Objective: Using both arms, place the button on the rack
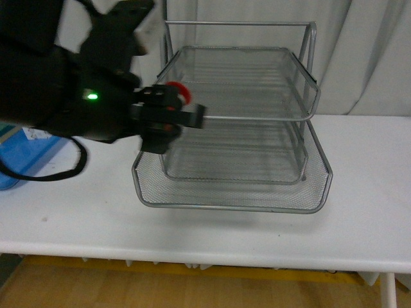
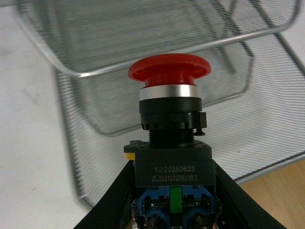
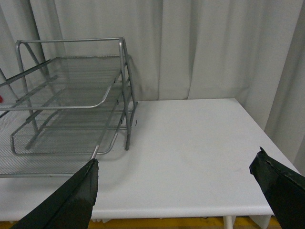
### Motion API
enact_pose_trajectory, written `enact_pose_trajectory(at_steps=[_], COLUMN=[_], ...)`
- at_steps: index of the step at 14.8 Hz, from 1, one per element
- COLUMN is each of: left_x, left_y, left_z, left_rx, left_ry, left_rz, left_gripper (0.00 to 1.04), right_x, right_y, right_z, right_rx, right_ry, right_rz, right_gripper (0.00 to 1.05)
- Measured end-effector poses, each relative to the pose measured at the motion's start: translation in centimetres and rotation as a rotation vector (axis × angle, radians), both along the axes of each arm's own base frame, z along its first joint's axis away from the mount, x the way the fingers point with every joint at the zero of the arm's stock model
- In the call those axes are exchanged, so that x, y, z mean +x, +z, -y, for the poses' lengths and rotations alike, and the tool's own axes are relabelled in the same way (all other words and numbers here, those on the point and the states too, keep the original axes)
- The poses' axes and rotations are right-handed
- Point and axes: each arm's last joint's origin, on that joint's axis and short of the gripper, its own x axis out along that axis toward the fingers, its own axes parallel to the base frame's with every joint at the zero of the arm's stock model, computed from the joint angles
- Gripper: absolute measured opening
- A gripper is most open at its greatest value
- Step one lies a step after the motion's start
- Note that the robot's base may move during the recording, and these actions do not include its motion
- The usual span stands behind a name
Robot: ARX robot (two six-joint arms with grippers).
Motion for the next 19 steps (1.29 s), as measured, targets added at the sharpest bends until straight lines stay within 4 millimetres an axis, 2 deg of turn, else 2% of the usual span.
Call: enact_pose_trajectory(at_steps=[2, 3, 6, 9, 11, 13, 14, 16, 18, 19], left_x=[0.5, 0.6, 2.0, 4.8, 7.3, 8.5, 8.7, 8.7, 7.5, 6.5], left_y=[-1.1, -2.1, -4.6, -4.5, -5.3, -5.3, -5.2, -5.1, -4.7, -3.6], left_z=[4.4, 5.6, 6.7, 8.1, 9.5, 10.3, 10.5, 10.7, 10.4, 9.8], left_rx=[0.026, 0.044, 0.102, 0.121, 0.156, 0.16, 0.149, 0.131, 0.109, 0.082], left_ry=[-0.106, -0.132, -0.121, -0.105, -0.093, -0.089, -0.081, -0.083, -0.098, -0.108], left_rz=[-0.043, -0.074, -0.152, -0.164, -0.206, -0.211, -0.21, -0.203, -0.189, -0.16], left_gripper=[0.36, 0.36, 0.36, 0.36, 0.36, 0.36, 0.42, 0.68, 0.91, 1.0], right_x=[0.0, 0.0, 0.0, 0.0, 0.0, 0.0, 0.0, 0.0, 0.0, 0.0], right_y=[0.0, 0.0, 0.0, 0.0, 0.0, 0.0, 0.0, 0.0, 0.0, 0.0], right_z=[0.0, 0.0, 0.0, 0.0, 0.0, 0.0, 0.0, 0.0, 0.0, 0.0], right_rx=[0.0, 0.0, 0.0, 0.0, 0.0, 0.0, 0.0, 0.0, 0.0, 0.0], right_ry=[0.0, 0.0, 0.0, 0.0, 0.0, 0.0, 0.0, 0.0, 0.0, 0.0], right_rz=[0.0, 0.0, 0.0, 0.0, 0.0, 0.0, 0.0, 0.0, 0.0, 0.0], right_gripper=[0.98, 0.98, 0.98, 0.98, 0.98, 0.98, 0.98, 0.98, 0.98, 0.98])
